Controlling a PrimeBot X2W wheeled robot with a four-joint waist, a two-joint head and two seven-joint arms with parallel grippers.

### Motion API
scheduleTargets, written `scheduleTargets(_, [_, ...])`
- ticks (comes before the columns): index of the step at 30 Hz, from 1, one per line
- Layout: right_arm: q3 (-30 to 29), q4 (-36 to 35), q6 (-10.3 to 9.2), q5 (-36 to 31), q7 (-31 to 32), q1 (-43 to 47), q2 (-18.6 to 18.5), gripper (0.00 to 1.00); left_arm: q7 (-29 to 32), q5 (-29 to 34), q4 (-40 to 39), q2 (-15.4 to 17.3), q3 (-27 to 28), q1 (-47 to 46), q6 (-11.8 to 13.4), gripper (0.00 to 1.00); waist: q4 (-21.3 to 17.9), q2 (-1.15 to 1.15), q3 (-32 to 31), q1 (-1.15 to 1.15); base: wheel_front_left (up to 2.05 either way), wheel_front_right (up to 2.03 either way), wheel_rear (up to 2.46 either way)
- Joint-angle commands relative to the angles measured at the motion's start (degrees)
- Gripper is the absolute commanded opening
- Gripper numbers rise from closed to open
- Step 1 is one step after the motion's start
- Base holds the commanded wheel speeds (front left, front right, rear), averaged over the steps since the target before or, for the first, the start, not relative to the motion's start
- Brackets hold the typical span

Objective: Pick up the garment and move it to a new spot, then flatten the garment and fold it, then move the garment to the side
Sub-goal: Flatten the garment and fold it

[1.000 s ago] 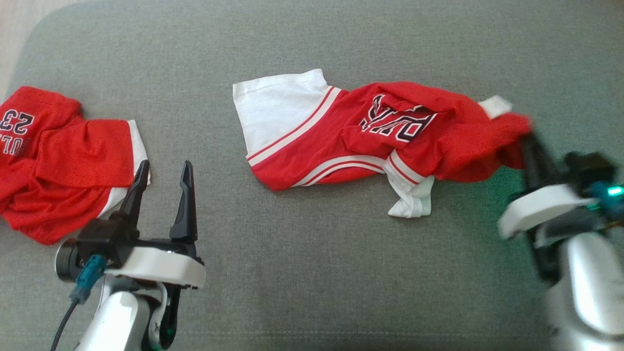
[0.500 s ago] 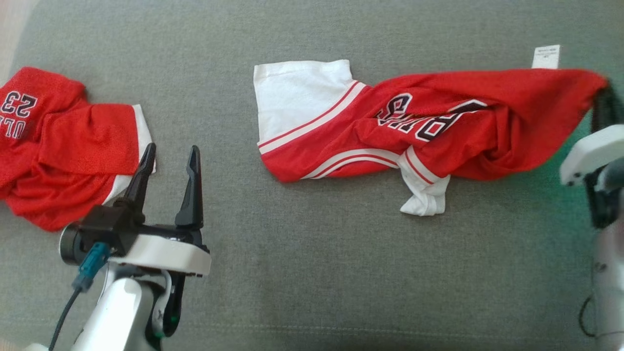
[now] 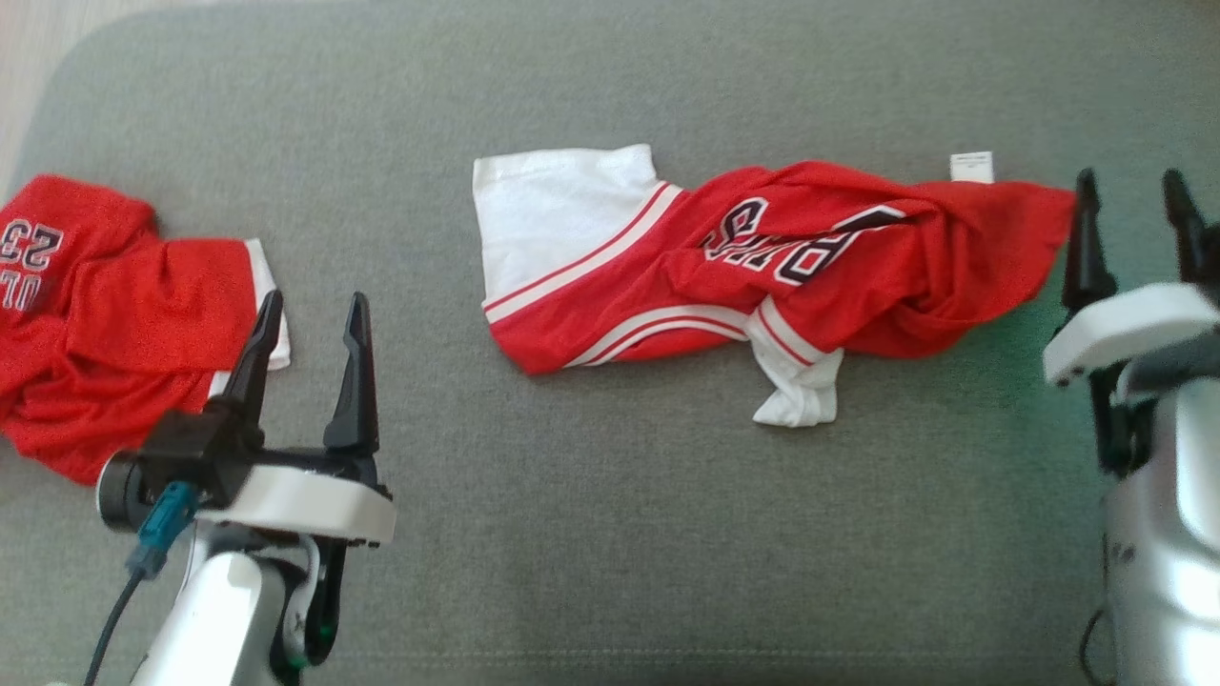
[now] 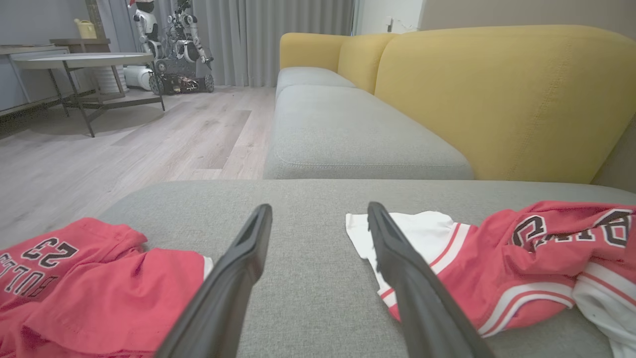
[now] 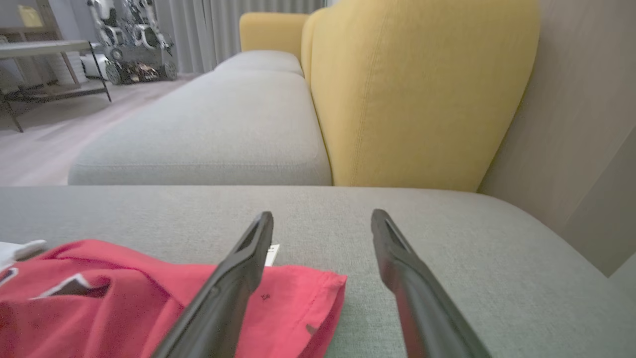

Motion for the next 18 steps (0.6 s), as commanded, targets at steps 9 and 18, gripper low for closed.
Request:
scheduleTargets(9, [7.03,-22.56,-0.04,3.75,3.41,13.21,3.15,1.0,-0.15,0.36,-3.58,2.24,2.56,2.42,1.76,1.0,-2.15,0.0,-4.66,0.0,0.0,0.0,0.0])
scheduleTargets(18, [12.01,-33.93,-0.04,7.15,8.11,24.16,3.96,1.0,0.49,-0.02,-4.64,2.51,2.36,5.83,2.9,1.0,-3.18,0.0,-7.08,0.0,0.0,0.0,0.0])
